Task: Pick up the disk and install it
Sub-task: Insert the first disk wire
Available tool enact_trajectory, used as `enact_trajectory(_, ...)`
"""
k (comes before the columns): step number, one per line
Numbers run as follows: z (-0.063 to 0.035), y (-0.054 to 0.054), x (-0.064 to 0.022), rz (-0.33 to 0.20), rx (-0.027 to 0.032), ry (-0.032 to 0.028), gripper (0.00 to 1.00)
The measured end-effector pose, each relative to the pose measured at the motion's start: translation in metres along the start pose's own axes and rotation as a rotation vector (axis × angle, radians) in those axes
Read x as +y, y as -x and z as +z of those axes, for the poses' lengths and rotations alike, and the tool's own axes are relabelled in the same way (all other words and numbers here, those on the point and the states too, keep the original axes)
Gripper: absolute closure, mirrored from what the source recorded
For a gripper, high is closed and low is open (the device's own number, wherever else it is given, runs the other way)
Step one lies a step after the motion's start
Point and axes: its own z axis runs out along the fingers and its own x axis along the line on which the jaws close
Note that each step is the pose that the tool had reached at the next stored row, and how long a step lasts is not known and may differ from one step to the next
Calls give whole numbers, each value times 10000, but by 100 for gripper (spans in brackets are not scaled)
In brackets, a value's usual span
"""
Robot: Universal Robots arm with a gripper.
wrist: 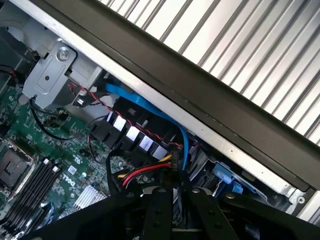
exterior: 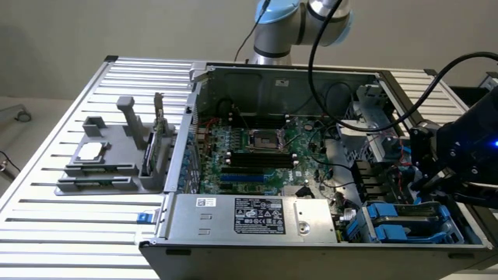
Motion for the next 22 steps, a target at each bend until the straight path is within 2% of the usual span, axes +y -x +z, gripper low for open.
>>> enact_trajectory(4, -1, 0, -3, 127, 22, -22, 83)
enact_trajectory(22, -17, 6, -12, 578, 9, -52, 83)
